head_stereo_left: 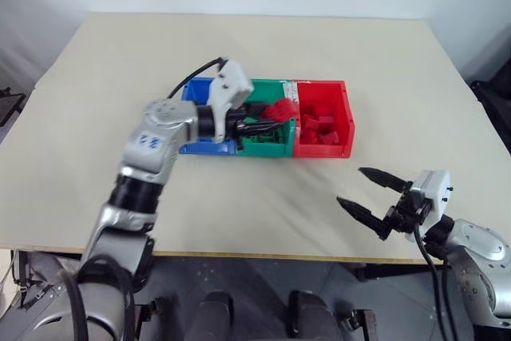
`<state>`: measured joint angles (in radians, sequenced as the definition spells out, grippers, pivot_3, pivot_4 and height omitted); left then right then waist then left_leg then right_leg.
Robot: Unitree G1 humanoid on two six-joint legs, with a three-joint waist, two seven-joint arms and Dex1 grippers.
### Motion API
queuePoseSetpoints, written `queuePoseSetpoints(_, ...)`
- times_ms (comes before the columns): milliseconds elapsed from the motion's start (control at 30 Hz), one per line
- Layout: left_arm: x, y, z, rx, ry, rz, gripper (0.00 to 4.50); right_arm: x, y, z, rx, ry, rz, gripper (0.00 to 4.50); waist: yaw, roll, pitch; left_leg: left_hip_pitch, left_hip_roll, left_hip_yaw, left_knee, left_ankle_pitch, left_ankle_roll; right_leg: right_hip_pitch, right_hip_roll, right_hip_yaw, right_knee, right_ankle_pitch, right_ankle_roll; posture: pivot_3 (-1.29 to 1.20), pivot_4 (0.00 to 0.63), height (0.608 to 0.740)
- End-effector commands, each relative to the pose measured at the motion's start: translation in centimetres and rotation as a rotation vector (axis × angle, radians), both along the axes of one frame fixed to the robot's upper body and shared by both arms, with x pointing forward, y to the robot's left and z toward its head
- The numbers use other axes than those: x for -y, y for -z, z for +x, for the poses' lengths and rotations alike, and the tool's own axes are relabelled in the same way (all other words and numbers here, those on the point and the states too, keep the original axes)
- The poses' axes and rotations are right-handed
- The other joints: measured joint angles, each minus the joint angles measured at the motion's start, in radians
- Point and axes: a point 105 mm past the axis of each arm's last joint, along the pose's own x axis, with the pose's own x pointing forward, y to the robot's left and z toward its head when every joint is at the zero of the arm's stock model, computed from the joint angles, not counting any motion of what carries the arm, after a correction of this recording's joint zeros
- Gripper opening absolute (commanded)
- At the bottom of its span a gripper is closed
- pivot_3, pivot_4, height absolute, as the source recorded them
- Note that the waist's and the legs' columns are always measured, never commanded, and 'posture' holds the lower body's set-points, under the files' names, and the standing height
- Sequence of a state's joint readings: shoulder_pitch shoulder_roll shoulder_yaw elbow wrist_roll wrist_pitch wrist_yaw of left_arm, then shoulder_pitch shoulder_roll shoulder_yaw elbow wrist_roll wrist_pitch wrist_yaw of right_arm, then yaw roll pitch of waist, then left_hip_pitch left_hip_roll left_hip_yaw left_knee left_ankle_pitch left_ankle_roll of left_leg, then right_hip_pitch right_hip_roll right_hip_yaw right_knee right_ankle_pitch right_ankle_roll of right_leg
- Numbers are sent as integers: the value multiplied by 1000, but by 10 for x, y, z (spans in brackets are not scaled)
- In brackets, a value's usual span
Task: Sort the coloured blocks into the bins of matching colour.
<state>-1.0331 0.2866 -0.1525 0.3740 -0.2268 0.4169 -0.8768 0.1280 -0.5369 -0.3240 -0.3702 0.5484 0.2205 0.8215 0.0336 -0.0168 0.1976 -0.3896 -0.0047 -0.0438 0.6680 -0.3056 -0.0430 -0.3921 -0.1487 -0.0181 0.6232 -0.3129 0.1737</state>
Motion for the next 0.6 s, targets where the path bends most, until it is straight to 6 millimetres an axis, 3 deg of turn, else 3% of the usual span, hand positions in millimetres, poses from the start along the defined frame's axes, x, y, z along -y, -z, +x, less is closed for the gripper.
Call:
queuePoseSetpoints(33,27,-16,18,77,-12,-34,1481,11,-14,-7,83,141,-14,4500,-5,0,0,0,0,0,-1,0,0,0,0,0,-2,0,1,0,150,740)
queuePoseSetpoints(167,54,-7,33,101,-42,1,1481,6,-10,-20,71,189,-9,4500,-13,0,0,1,0,3,-4,0,1,-1,0,2,-3,1,1,0,150,740)
queuePoseSetpoints(267,61,3,37,106,-62,30,1481,-1,-8,-26,64,196,1,4500,-15,0,0,1,0,4,-5,0,1,-2,0,2,-4,1,1,0,150,740)
queuePoseSetpoints(500,48,-2,39,137,-51,-31,3737,-12,-10,-19,57,135,-1,4500,-10,0,0,0,0,4,-4,0,1,-1,0,2,-3,1,2,0,150,740)
queuePoseSetpoints(567,36,-9,37,168,-33,-63,4390,-17,-11,-14,57,83,-13,4500,-12,0,0,0,0,4,-4,0,1,-1,0,2,-3,1,2,0,150,740)
queuePoseSetpoints(600,27,-12,36,196,-30,-69,4452,-20,-12,-12,56,51,-19,4500,-13,0,0,0,0,4,-4,0,1,-1,0,2,-3,1,2,0,150,740)
